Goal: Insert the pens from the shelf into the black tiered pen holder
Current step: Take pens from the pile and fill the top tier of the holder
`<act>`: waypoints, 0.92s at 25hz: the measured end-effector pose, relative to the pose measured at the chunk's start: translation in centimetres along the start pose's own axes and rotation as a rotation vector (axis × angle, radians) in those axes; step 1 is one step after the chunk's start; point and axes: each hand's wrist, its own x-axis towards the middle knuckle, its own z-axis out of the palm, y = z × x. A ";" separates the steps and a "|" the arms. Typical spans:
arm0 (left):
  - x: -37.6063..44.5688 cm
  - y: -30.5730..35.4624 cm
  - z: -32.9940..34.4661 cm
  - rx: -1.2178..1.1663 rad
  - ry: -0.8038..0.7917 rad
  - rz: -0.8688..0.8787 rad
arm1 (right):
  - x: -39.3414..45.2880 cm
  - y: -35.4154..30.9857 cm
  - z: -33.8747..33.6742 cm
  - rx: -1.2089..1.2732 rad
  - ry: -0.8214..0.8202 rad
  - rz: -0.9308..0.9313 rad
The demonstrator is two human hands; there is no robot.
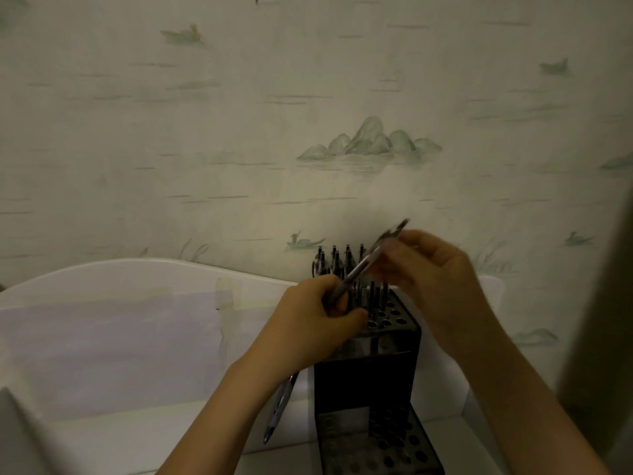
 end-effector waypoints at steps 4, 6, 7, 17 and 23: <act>-0.3 -0.9 -0.5 0.038 0.038 -0.048 | 1.5 -1.8 -2.1 -0.118 0.172 -0.202; -0.1 -0.9 -0.7 0.021 0.053 -0.054 | 1.9 -1.5 -2.6 -0.401 0.205 -0.332; 0.0 -0.8 -0.9 0.012 0.067 -0.054 | 1.9 -1.1 -2.8 -0.535 0.210 -0.373; -0.2 -1.2 -1.4 0.012 0.121 -0.050 | 2.6 2.2 -3.3 -0.807 0.191 -0.363; -0.2 -1.4 -1.4 -0.014 0.123 -0.065 | 2.7 3.4 -3.3 -0.932 0.074 -0.182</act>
